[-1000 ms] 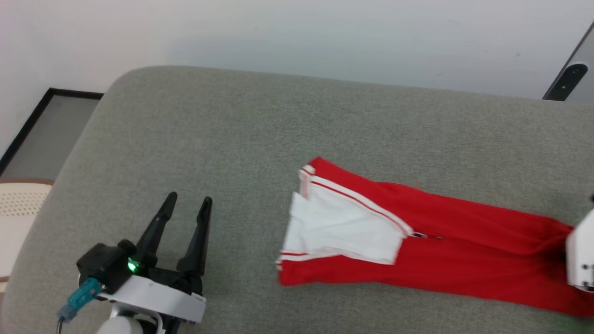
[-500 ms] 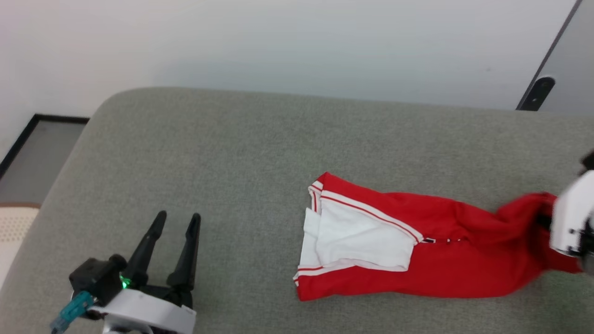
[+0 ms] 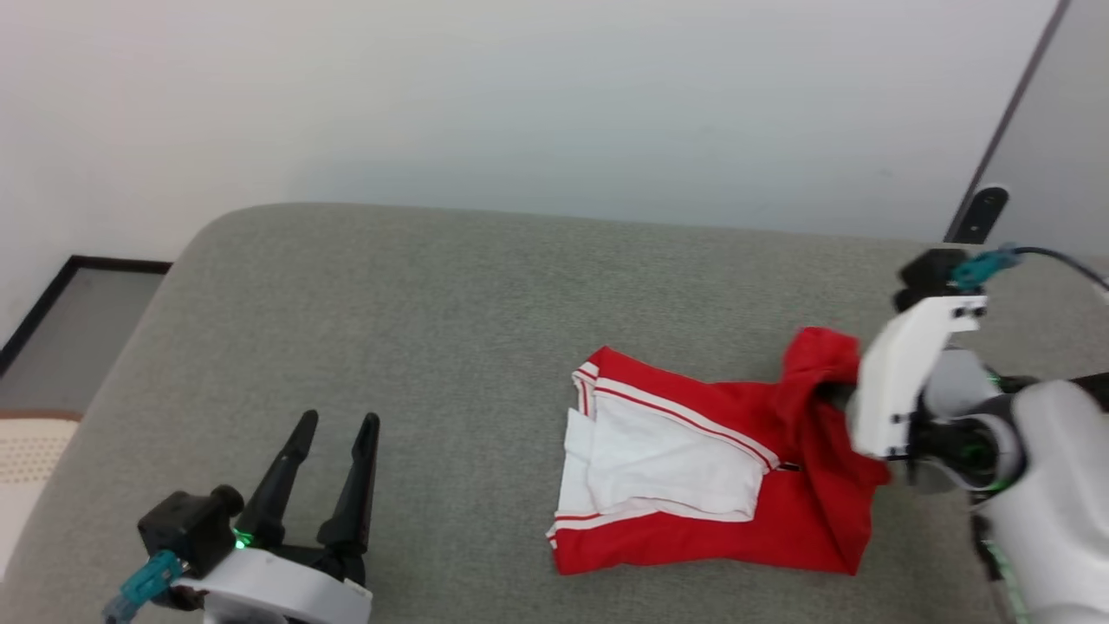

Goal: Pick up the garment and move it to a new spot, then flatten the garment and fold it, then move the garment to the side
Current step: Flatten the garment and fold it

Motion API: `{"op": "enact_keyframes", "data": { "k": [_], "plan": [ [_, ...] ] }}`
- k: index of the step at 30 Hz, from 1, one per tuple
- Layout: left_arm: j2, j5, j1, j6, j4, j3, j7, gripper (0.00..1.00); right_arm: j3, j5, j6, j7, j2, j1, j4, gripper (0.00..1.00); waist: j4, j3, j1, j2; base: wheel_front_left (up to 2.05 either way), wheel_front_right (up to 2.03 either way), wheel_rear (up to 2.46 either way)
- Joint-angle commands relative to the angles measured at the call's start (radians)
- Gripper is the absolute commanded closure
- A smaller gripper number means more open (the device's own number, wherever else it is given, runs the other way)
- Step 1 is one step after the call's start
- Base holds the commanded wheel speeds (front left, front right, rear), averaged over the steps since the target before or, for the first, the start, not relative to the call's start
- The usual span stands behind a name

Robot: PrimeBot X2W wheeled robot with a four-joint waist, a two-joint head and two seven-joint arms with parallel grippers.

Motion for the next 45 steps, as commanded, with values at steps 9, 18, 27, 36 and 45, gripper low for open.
{"op": "enact_keyframes", "data": {
  "k": [9, 18, 27, 36, 45],
  "plan": [
    [-0.005, -0.018, -0.041, -0.002, 0.017, -0.024, 0.000, 0.00, 0.021, -0.088, -0.001, -0.047, 0.122, -0.039, 0.047, 1.00, 0.074, 0.012, 0.0000, 0.0000, 0.00, 0.00, 0.00],
    [-0.020, -0.023, -0.069, -0.002, 0.028, -0.043, 0.000, 0.00, 0.063, -0.169, -0.001, -0.122, 0.164, -0.091, 0.160, 1.00, 0.126, 0.037, 0.0000, 0.0000, 0.00, 0.00, 0.00],
    [-0.032, -0.027, -0.094, -0.002, 0.044, -0.059, 0.000, 0.00, 0.109, -0.236, -0.001, -0.208, 0.172, -0.135, 0.315, 1.00, 0.158, 0.061, 0.0000, 0.0000, 0.00, 0.00, 0.00],
    [-0.037, -0.032, -0.112, -0.002, 0.062, -0.071, 0.000, 0.00, 0.205, -0.291, -0.001, -0.261, 0.183, -0.204, 0.440, 0.37, 0.166, 0.063, 0.0000, 0.0000, 0.00, 0.00, 0.00],
    [-0.033, -0.038, -0.114, -0.002, 0.079, -0.078, 0.000, 0.00, 0.359, -0.263, -0.001, -0.276, 0.188, -0.268, 0.500, 0.00, 0.159, 0.045, 0.0000, 0.0000, 0.00, 0.00, 0.00]
  ]
}}
